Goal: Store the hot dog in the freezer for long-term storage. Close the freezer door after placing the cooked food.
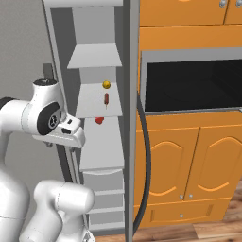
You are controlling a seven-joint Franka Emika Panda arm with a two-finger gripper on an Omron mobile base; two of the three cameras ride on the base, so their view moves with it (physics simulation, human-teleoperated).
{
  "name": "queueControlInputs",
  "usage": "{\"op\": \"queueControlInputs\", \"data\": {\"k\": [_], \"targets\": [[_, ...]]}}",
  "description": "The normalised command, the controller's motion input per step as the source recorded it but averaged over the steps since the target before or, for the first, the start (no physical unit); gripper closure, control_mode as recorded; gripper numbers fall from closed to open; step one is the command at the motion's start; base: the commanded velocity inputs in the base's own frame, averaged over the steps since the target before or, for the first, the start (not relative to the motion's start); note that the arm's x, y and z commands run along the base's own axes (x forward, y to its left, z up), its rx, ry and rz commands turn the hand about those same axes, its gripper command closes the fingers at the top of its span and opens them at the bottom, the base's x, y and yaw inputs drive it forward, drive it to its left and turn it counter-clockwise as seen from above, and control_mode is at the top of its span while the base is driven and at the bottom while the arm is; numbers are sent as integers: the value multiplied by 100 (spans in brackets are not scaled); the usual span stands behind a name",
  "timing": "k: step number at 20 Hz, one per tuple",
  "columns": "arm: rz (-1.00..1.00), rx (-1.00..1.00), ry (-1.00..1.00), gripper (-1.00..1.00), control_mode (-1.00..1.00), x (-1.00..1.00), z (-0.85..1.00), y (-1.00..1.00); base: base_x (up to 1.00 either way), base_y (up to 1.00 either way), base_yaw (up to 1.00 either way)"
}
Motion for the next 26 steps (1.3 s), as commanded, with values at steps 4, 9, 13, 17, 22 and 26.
{"op": "queueControlInputs", "data": {"k": [4, 9, 13, 17, 22, 26], "targets": [[0, 0, 0, -100, -100, 0, 0, 0, 0, 0, 0], [0, 0, 0, -100, -100, -3, 0, 0, 0, 0, 0], [0, 0, 0, -100, 100, -5, 0, 0, -18, 0, 6], [0, 0, 0, -100, 100, 0, 0, 0, -38, 0, 12], [0, 0, 0, -100, 100, 0, 0, 0, -59, 0, 15], [0, 0, 0, -100, 100, 0, 0, 0, -74, 0, 17]]}}
